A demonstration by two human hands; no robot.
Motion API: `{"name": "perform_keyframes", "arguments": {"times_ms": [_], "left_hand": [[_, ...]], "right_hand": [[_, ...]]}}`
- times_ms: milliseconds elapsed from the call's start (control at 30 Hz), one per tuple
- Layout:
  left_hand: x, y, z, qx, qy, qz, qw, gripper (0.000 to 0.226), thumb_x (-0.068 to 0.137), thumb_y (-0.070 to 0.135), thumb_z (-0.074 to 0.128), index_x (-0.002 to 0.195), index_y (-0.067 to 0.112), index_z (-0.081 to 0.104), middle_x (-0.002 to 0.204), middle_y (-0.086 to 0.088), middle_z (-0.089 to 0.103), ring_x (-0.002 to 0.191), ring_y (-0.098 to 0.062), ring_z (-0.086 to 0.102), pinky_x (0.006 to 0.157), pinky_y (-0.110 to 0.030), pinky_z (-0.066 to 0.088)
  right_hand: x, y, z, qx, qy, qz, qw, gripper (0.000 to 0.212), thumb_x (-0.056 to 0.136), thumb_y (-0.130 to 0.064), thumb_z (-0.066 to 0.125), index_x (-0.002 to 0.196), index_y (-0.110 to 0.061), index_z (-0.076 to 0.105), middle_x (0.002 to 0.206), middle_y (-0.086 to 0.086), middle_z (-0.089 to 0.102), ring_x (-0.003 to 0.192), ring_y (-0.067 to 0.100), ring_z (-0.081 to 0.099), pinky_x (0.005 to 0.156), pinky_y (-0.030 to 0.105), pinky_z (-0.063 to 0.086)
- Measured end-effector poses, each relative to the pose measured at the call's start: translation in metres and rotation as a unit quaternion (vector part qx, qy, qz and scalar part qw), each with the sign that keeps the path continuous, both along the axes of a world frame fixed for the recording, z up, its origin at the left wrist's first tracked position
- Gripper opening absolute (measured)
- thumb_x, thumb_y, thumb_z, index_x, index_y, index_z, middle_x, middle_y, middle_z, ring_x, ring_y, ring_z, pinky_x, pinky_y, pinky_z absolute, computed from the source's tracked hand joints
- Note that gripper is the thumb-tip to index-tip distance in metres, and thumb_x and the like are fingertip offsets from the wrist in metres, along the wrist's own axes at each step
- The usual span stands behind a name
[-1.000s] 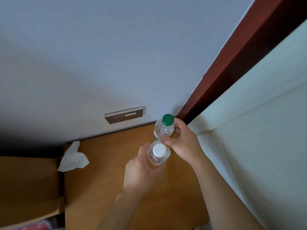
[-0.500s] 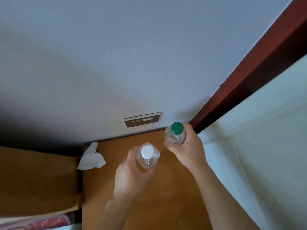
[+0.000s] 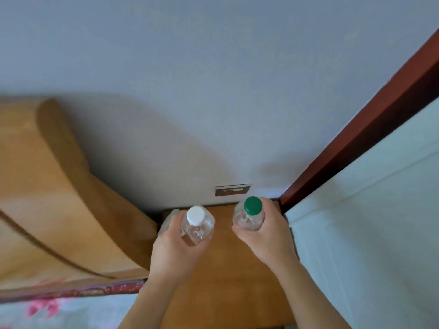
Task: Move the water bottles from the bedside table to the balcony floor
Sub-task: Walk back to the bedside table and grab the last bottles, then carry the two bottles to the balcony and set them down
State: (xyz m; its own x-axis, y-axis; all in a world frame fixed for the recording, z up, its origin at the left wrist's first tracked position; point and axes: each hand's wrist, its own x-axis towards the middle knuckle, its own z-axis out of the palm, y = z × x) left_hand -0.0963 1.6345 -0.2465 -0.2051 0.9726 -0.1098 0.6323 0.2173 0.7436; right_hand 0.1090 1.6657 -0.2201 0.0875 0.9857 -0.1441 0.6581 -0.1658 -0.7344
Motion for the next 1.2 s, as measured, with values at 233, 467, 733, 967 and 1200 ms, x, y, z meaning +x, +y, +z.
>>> {"name": "perform_keyframes", "arguments": {"times_ms": [233, 467, 733, 967, 1200], "left_hand": [[-0.036, -0.042, 0.081, 0.025, -0.029, 0.048, 0.998, 0.056, 0.066, 0.052, 0.084, 0.111, 0.042, 0.052, 0.093, 0.026, 0.066, 0.089, 0.003, 0.063, 0.070, -0.018, 0.050], [-0.055, -0.098, 0.134, 0.038, -0.037, 0.128, 0.990, 0.053, 0.065, 0.048, 0.084, 0.107, 0.040, 0.053, 0.091, 0.028, 0.065, 0.089, 0.004, 0.063, 0.070, -0.019, 0.050], [-0.086, -0.190, 0.183, 0.072, -0.019, 0.266, 0.961, 0.047, 0.067, 0.053, 0.083, 0.102, 0.039, 0.055, 0.086, 0.022, 0.067, 0.082, 0.003, 0.062, 0.067, -0.029, 0.053], [-0.124, -0.289, 0.205, 0.102, 0.013, 0.394, 0.914, 0.043, 0.066, 0.051, 0.083, 0.096, 0.050, 0.051, 0.087, 0.025, 0.064, 0.084, 0.000, 0.061, 0.075, -0.035, 0.054], [-0.164, -0.406, 0.219, 0.123, 0.045, 0.500, 0.856, 0.051, 0.065, 0.044, 0.088, 0.103, 0.041, 0.054, 0.087, 0.019, 0.066, 0.080, -0.002, 0.063, 0.072, -0.032, 0.054]], "right_hand": [[-0.027, -0.031, 0.073, 0.027, 0.009, 0.057, 0.998, 0.057, 0.066, -0.044, 0.087, 0.107, -0.044, 0.046, 0.096, -0.025, 0.059, 0.087, -0.005, 0.057, 0.074, 0.017, 0.049], [-0.048, -0.056, 0.110, 0.039, 0.027, 0.154, 0.987, 0.052, 0.070, -0.046, 0.084, 0.110, -0.038, 0.052, 0.095, -0.024, 0.060, 0.087, -0.001, 0.059, 0.075, 0.020, 0.052], [-0.099, -0.089, 0.143, 0.047, 0.035, 0.316, 0.947, 0.041, 0.071, -0.046, 0.081, 0.093, -0.041, 0.046, 0.084, -0.019, 0.058, 0.076, 0.002, 0.060, 0.063, 0.017, 0.051], [-0.175, -0.146, 0.168, 0.045, 0.067, 0.453, 0.888, 0.036, 0.071, -0.037, 0.079, 0.089, -0.039, 0.049, 0.076, -0.011, 0.060, 0.070, 0.004, 0.058, 0.056, 0.016, 0.042], [-0.259, -0.231, 0.188, 0.038, 0.058, 0.565, 0.822, 0.040, 0.070, -0.040, 0.079, 0.095, -0.038, 0.047, 0.076, -0.012, 0.058, 0.066, 0.005, 0.055, 0.057, 0.017, 0.038]]}}
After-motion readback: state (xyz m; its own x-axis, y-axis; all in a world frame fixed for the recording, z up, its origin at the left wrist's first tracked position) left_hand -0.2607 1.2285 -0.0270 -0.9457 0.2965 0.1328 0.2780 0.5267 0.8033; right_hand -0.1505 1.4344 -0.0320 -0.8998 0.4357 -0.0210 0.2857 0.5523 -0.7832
